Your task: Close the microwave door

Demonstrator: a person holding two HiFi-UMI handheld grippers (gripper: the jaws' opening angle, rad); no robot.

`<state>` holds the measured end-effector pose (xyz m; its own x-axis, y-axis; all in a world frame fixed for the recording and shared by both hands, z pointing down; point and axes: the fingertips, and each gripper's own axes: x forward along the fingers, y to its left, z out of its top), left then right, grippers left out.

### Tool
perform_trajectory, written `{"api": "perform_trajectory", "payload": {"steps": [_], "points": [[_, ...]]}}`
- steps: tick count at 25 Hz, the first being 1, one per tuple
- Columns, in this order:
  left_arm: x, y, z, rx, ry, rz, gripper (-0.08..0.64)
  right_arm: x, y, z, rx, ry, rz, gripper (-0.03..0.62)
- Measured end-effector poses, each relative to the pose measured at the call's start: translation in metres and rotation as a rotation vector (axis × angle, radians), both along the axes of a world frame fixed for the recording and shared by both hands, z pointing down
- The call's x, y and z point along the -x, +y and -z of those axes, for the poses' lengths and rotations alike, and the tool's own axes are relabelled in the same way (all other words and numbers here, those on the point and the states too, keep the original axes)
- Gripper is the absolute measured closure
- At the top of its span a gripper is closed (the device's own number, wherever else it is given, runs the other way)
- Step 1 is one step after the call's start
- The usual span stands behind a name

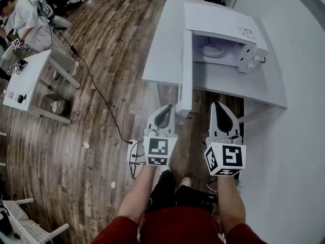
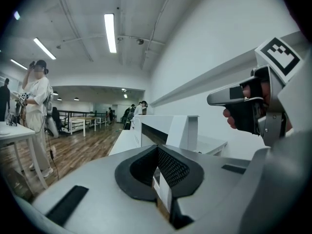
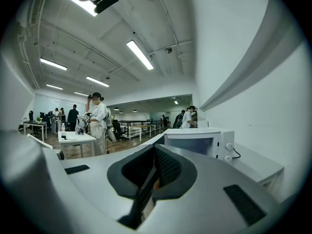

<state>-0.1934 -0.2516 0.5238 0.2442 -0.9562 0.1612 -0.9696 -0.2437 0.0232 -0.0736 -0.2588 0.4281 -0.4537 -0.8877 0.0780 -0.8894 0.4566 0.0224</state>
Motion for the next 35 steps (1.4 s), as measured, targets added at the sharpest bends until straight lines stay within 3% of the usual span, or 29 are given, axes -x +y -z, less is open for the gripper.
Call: {"api": "perform_trajectory", "payload": {"steps": [10,18,25,35], "points": [[-0.052,-0.017,0.010,-0.078,0.018,-0.143,0.534,-0.039,-0.006,0.001,-0.020,0.013,-0.132,0.565],[-0.103,-0.026,0.011,-0.091,0.023,-0.266,0.534,-0.077,-0.009,0.004,-0.028,0.006,-0.237,0.565],[-0.148,-0.050,0.011,-0.110,0.025,-0.308,0.534,-0.120,-0.031,0.005,-0.046,-0.003,-0.281,0.565],[-0.206,-0.101,0.019,-0.158,0.034,-0.339,0.534,-0.174,-0.085,-0.001,-0.032,-0.016,-0.271,0.565]]}}
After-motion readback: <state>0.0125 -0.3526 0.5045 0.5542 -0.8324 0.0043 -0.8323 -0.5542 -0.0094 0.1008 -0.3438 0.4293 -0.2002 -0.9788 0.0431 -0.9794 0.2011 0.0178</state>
